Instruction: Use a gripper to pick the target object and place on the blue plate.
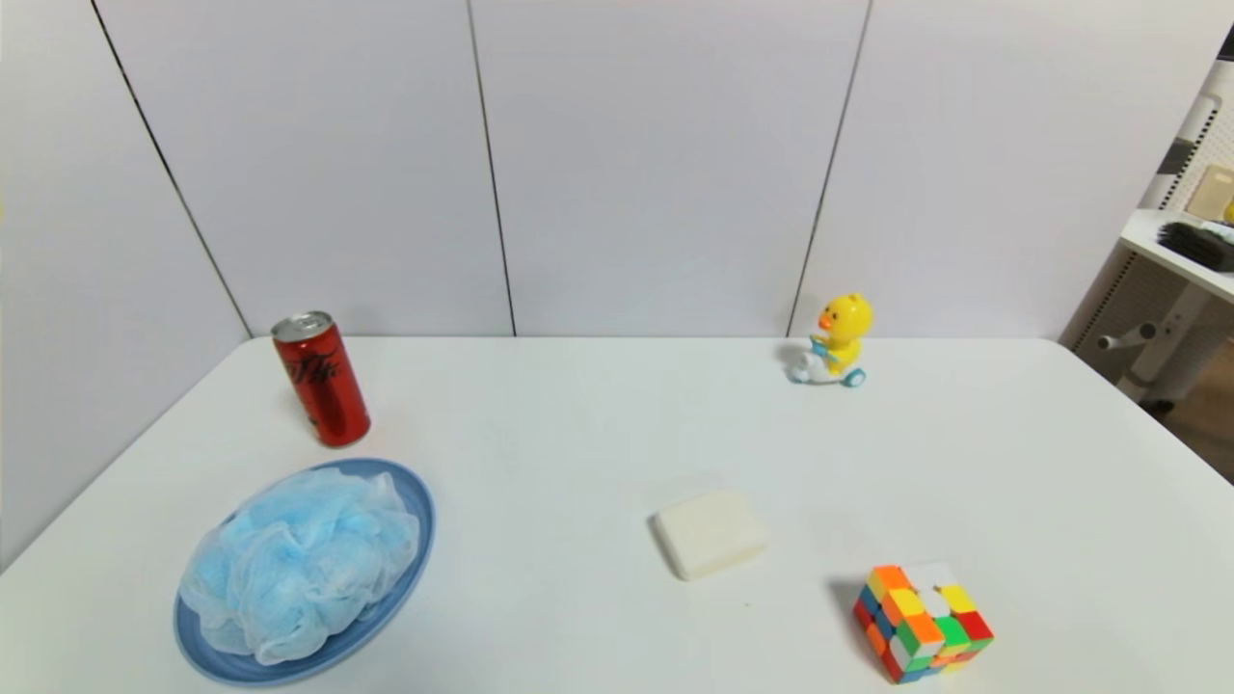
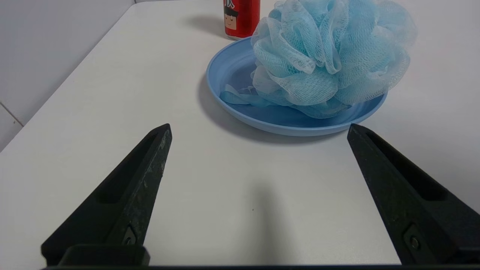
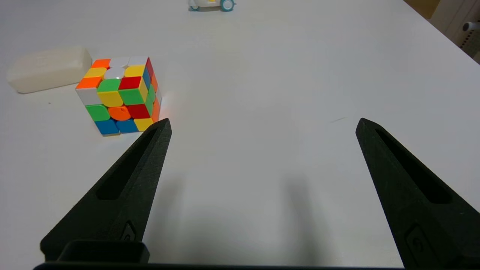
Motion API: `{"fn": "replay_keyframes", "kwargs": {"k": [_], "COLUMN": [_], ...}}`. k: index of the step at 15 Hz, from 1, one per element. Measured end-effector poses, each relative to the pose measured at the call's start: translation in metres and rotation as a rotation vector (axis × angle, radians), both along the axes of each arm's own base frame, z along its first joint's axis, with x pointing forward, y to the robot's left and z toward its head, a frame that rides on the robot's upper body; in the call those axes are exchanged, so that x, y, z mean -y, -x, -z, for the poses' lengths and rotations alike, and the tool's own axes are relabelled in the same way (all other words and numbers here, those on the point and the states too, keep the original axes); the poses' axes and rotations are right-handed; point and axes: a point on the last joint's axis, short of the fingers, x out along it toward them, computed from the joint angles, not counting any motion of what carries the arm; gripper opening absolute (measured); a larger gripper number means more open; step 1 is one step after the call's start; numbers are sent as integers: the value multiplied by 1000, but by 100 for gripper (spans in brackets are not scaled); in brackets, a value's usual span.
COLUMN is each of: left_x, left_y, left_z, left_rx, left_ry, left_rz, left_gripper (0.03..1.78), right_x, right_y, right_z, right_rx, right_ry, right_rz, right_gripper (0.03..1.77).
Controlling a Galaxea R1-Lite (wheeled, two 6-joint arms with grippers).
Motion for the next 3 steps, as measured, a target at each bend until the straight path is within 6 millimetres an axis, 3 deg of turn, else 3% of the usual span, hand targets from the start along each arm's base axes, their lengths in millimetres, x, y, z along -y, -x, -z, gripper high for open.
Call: {"fn": "replay_keyframes", "kwargs": {"k": [3], "left_x": [0], "left_y": [0], "left_z": [0], "left_rx": [0], "left_ry": [0], "left_rz": [0], "left_gripper": [169], "right_x": [0], "right_y": [0], "right_z": [0], "right_rx": [2], "right_ry": [-1], "right_rz": [6], "right_gripper": [170]}}
